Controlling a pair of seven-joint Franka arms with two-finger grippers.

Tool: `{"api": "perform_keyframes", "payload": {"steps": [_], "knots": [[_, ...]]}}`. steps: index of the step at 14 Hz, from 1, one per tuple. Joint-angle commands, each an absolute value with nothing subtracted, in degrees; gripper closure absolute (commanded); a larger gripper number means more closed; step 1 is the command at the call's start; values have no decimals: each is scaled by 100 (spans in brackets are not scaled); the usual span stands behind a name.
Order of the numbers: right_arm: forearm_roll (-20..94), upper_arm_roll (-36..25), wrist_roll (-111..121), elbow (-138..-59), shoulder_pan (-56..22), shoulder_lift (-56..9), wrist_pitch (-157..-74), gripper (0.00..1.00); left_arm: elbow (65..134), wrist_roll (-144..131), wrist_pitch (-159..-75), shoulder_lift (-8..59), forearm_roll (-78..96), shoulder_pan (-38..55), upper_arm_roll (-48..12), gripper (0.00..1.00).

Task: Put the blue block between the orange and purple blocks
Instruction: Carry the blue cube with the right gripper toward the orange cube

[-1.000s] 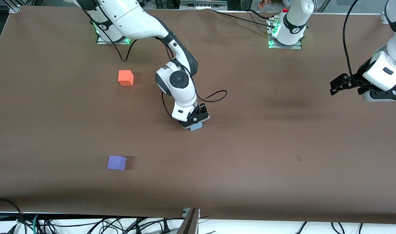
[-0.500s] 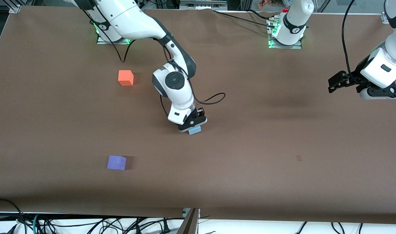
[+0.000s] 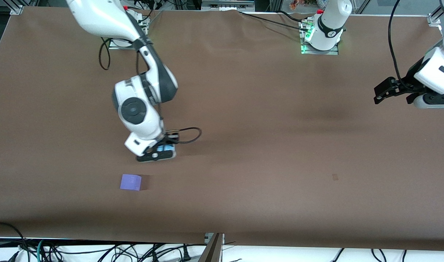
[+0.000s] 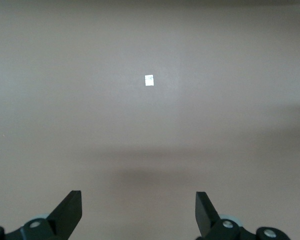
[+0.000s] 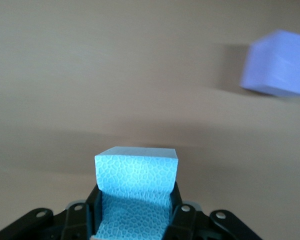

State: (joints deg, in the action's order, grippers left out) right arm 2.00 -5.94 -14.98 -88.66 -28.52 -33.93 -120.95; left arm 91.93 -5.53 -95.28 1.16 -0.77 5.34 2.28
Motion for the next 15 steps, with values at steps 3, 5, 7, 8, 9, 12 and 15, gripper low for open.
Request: {"api": "perform_keyframes", "payload": {"steps": [3, 5, 7, 8, 9, 12, 15], "knots": [[290, -597, -1011, -10325, -2391, -2541, -12199, 80, 8982, -448, -9395, 202, 35, 519, 255, 0], [290, -746, -915, -10660, -2373, -2400, -12278, 80, 8982, -527, -9439, 220, 44, 536, 255, 0], [290, -878, -809, -11020, -2356, -2312, -12628, 80, 8982, -527, -9501, 263, -17, 562, 237, 0], [290, -914, -765, -11213, -2355, -2259, -12830, 80, 8982, -527, -9501, 272, -35, 571, 229, 0], [290, -923, -756, -11406, -2355, -2198, -13023, 80, 8982, -527, -9501, 272, -26, 597, 220, 0], [290, -1002, -756, -11978, -2347, -2118, -13700, 80, 8982, -527, -9501, 264, -9, 598, 185, 0], [290, -1002, -756, -12243, -2347, -2101, -14185, 79, 8982, -527, -9492, 264, 9, 598, 185, 0]]}}
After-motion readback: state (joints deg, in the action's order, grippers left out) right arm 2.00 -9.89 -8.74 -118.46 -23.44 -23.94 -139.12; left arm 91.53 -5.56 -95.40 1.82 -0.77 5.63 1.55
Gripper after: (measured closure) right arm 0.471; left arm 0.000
